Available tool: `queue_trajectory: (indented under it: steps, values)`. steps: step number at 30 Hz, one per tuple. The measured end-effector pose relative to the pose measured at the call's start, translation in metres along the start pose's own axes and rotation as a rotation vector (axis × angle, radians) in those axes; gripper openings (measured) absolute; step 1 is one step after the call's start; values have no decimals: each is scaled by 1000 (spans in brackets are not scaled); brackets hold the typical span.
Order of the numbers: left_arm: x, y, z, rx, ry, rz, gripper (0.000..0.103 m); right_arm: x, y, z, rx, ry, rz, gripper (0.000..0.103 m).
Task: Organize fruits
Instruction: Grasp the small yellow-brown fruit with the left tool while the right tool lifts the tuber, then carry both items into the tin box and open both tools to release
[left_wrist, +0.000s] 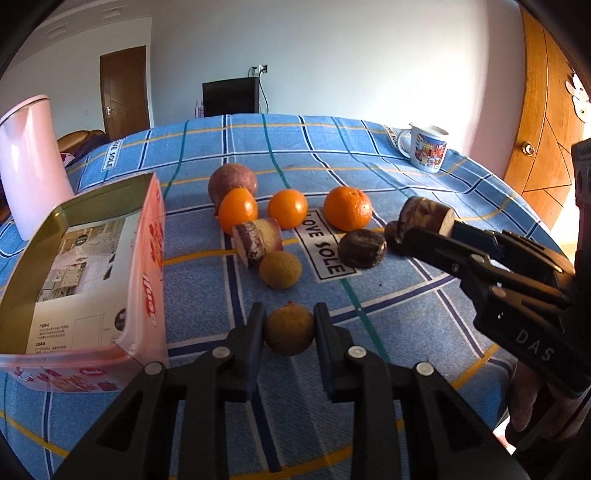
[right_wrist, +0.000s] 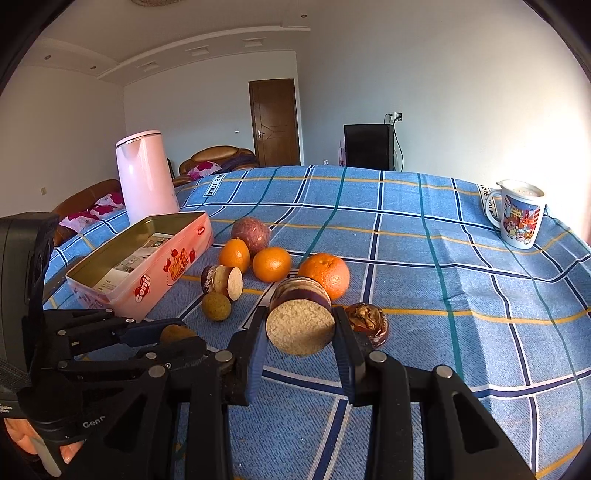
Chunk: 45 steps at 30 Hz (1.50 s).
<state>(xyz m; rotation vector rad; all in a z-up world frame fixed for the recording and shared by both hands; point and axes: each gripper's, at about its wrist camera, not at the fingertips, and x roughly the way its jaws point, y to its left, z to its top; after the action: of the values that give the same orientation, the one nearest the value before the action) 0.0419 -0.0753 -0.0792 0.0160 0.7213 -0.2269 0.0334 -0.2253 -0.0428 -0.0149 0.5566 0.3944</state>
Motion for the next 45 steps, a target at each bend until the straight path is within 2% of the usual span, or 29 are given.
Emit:
queue_trajectory:
  steps: [7, 18, 28, 45]
  values:
    - [-30, 8, 10, 17, -121, 70, 28, -10, 10, 0, -52, -70, -40, 35]
    - [-56, 46, 26, -24, -213, 148, 28, -19, 37, 28, -102, -162, 24, 35]
    - [-57, 84, 36, -60, -232, 218, 28, -8, 71, 63, -151, -193, 88, 36]
    - [-49, 124, 43, -107, -208, 272, 28, 32, 120, 83, -219, -177, 130, 36]
